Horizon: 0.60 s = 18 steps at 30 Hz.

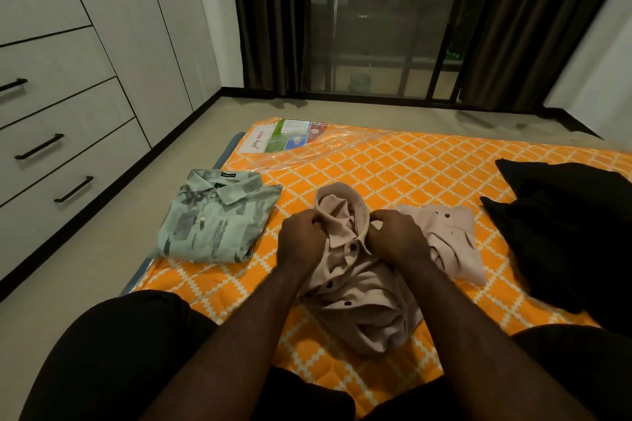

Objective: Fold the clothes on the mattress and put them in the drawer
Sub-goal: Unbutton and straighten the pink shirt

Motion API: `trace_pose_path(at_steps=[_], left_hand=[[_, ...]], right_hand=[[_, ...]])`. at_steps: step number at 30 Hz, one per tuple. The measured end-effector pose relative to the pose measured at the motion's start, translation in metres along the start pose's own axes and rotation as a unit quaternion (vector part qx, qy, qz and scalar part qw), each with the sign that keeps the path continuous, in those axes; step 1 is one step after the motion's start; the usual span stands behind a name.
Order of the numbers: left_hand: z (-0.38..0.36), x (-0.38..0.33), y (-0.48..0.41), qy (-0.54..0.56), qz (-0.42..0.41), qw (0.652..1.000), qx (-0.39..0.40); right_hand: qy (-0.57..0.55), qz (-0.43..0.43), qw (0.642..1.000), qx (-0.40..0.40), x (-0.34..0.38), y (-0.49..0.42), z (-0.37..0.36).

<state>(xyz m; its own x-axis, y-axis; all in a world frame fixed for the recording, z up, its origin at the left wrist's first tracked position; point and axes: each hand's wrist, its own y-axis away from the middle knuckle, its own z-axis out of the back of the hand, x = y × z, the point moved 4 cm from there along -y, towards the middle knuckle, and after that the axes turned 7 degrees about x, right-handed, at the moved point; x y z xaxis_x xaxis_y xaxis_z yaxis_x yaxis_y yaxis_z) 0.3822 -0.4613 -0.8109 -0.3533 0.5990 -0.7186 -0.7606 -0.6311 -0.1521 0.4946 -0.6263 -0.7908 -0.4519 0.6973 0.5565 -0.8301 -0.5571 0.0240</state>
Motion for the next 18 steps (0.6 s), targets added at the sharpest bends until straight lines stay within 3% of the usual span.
trace_pose_path(at_steps=[5, 11, 18], left_hand=[[-0.001, 0.009, 0.000, 0.007, 0.045, 0.999, 0.023], [0.001, 0.000, 0.004, -0.021, 0.007, 0.999, 0.047], [0.022, -0.006, -0.008, 0.010, -0.053, 0.998, -0.023]], right_hand=[[0.024, -0.007, 1.000, -0.007, -0.001, 0.001, -0.002], [0.049, 0.022, 0.996, -0.069, 0.003, -0.001, 0.003], [0.131, 0.043, 0.990, -0.043, 0.007, -0.003, 0.012]])
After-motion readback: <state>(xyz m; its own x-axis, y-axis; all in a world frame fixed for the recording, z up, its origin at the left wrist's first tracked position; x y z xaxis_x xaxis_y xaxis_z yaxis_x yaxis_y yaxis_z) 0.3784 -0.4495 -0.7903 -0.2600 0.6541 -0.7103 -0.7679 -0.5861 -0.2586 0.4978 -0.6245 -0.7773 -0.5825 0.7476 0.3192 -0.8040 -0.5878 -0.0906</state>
